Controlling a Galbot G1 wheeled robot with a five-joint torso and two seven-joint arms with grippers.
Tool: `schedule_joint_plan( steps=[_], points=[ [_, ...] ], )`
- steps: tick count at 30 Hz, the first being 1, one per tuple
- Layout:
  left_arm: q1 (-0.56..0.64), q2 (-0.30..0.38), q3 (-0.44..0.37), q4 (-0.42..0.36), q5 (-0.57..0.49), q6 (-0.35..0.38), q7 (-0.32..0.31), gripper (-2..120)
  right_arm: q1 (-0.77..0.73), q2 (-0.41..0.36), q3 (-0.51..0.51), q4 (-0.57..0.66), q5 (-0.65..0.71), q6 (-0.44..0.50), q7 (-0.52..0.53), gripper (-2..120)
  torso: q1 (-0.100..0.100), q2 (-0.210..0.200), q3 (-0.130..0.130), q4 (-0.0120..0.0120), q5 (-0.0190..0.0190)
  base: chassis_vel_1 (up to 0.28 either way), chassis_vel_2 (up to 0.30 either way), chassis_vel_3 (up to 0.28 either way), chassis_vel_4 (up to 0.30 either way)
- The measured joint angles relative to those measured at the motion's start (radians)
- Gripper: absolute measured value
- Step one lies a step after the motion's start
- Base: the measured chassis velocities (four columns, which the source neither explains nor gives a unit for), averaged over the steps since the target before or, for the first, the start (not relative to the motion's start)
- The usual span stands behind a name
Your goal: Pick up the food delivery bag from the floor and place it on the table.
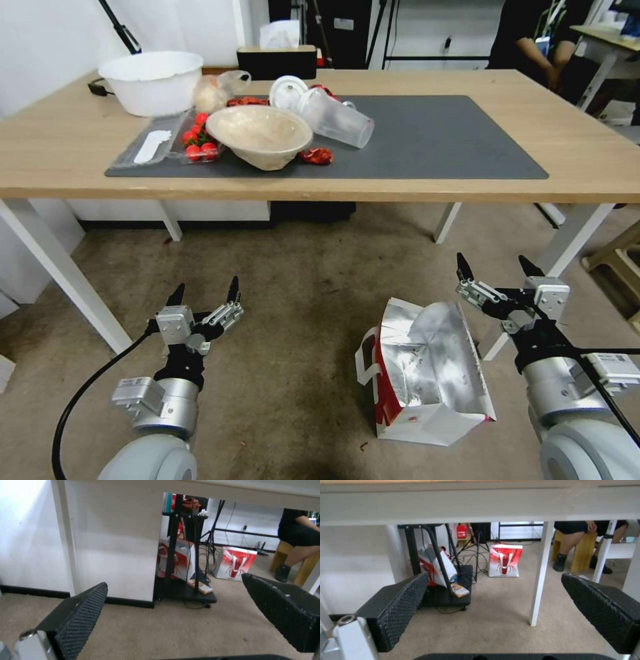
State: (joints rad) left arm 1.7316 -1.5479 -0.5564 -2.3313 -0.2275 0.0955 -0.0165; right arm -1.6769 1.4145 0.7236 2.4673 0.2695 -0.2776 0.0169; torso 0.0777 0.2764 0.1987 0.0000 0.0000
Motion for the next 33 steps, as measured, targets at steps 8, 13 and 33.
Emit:
schedule_joint_plan(
  steps=[8, 13, 33],
  points=[
    [-0.001, 0.0, 0.0, 0.0, 0.0, 0.0, 0.0, 100, -0.001, 0.001, 0.0, -0.001, -0.001, 0.002, 0.001, 100, -0.009, -0.029, -0.02, 0.0, 0.0, 0.0, 0.0, 0.0, 0.0],
    [-0.001, 0.001, 0.0, 0.0, -0.001, 0.001, 0.0, 100, -0.001, 0.001, 0.0, -0.001, -0.001, 0.002, 0.001, 100, -0.012, -0.043, -0.031, 0.0, -0.0001, 0.0, 0.0, 0.0, 0.0],
    [-0.005, 0.002, -0.001, 0.01, -0.001, 0.001, -0.001, 100, 0.0, 0.001, -0.001, -0.005, -0.003, 0.004, 0.002, 100, -0.03, -0.124, -0.094, 0.0, 0.0, 0.0, 0.0, 0.0, 0.0]
  ],
)
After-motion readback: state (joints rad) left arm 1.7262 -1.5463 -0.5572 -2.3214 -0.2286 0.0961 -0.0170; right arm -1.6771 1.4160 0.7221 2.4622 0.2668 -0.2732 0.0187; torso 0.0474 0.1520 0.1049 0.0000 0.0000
